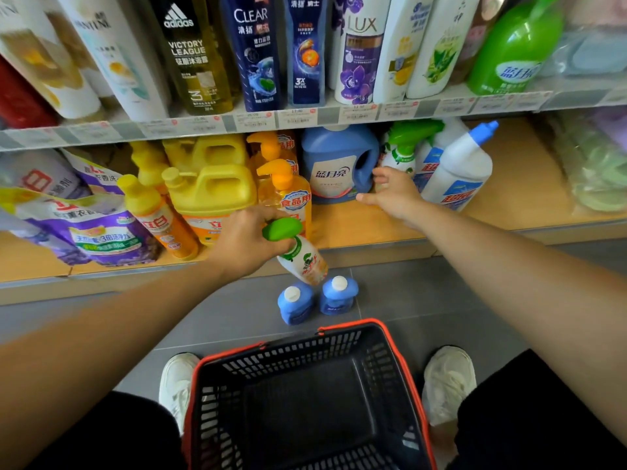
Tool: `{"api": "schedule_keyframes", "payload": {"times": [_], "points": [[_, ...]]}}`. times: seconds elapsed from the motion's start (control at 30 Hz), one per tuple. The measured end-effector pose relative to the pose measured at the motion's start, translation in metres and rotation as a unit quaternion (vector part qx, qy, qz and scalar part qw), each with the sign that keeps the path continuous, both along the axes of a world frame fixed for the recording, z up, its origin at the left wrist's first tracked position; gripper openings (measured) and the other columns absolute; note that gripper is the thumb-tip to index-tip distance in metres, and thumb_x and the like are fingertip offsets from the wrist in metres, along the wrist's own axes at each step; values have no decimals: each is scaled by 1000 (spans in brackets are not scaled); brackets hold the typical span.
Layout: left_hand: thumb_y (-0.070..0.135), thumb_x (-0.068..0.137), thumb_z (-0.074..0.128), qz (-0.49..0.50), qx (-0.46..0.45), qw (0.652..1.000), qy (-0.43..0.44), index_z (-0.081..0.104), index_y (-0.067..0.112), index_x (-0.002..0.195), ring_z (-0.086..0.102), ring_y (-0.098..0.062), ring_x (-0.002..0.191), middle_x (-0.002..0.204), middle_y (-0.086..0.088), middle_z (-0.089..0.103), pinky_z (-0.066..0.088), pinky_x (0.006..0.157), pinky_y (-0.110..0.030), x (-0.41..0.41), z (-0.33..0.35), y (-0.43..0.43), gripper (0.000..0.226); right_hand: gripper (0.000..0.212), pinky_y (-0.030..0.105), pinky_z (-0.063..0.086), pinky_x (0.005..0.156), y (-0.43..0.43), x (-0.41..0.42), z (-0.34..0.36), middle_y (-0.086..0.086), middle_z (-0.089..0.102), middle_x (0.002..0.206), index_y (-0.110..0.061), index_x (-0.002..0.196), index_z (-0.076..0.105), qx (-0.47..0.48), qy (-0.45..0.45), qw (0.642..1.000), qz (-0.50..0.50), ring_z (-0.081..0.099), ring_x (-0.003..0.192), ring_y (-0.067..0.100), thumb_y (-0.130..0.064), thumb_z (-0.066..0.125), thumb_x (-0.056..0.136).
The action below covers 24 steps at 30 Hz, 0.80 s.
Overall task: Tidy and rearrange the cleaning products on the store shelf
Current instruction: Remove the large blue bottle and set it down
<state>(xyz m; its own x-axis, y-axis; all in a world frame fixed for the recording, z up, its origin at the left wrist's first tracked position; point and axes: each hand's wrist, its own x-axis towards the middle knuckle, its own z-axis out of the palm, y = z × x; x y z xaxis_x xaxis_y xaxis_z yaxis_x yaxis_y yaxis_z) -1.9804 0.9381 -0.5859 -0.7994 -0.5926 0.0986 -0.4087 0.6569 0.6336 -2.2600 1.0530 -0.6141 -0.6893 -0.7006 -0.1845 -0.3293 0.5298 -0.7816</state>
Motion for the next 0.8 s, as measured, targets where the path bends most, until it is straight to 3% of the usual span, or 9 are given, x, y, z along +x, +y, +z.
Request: {"api": "schedule_keyframes", "payload": {"times": [0.1, 0.17, 0.27, 0.33, 0.4, 0.5, 0.63, 0.73, 0.8], "points": [[28, 79, 85, -13, -5, 1000, -24, 73, 20, 118, 66, -17, 104, 122, -3, 72, 57, 89, -37, -10, -18, -5, 42, 95, 39, 38, 113, -21, -7, -20, 8, 42, 154, -13, 154, 32, -15, -39, 999, 9, 41, 140, 24, -24, 86, 77], [29, 79, 85, -33, -9, 998, -44, 71, 19, 123, 66, -20, 110, 125, -4, 71, 56, 93, -38, -18, -31, -6, 47, 100, 27, 38, 110, -34, -8, -30, 0, 37, 157, -17, 156, 25, -53, -74, 996, 5, 37, 141, 18, -19, 86, 77], [32, 78, 86, -45, -14, 997, -63, 71, 19, 123, 65, -20, 112, 125, -3, 71, 53, 94, -33, -22, -55, -5, 49, 102, 3, 43, 81, -48, -3, -40, -10, 44, 144, -16, 157, 23, -122, -114, 986, 10, 42, 124, 5, -4, 83, 75], [32, 77, 87, -46, -7, 997, -65, 72, 19, 122, 64, -19, 113, 125, -2, 71, 52, 92, -30, -22, -71, -2, 49, 100, 6, 46, 76, -49, 1, -46, -4, 44, 148, -14, 156, 24, -162, -131, 978, -4, 44, 120, 4, 4, 80, 76], [32, 76, 87, -43, -1, 997, -66, 72, 17, 121, 65, -22, 110, 123, -4, 71, 54, 91, -34, -24, -85, 1, 50, 94, 6, 48, 75, -44, 9, -52, -17, 49, 138, -18, 154, 29, -179, -118, 977, 9, 50, 115, 1, 4, 78, 77], [32, 75, 88, -39, 0, 997, -73, 74, 16, 116, 66, -24, 103, 115, -5, 73, 55, 86, -39, -29, -102, 3, 47, 80, 16, 46, 95, -33, 18, -60, -17, 57, 129, -21, 149, 42, -151, -87, 984, 29, 54, 122, 6, -11, 80, 80], [36, 74, 88, -13, 21, 997, -68, 74, 18, 116, 67, -23, 98, 112, -5, 75, 55, 84, -37, -25, -124, 4, 48, 36, 34, 56, 87, -18, 21, -65, -4, 69, 90, -9, 113, 70, -146, 44, 984, -91, 64, 80, 3, -19, 81, 80], [37, 74, 88, -3, 48, 998, -42, 73, 18, 117, 68, -22, 101, 113, -4, 75, 55, 88, -39, -22, -132, 5, 49, 51, 33, 53, 88, -12, 14, -65, 7, 65, 109, -5, 116, 60, -148, 107, 972, -145, 64, 98, 21, -24, 85, 75], [34, 76, 88, 2, 73, 997, -25, 73, 17, 120, 68, -23, 104, 115, -4, 74, 55, 90, -40, -18, -136, 6, 50, 69, 28, 48, 96, -18, 9, -62, 6, 60, 128, -10, 131, 51, -142, 65, 983, -98, 58, 115, 19, -26, 86, 74]]}}
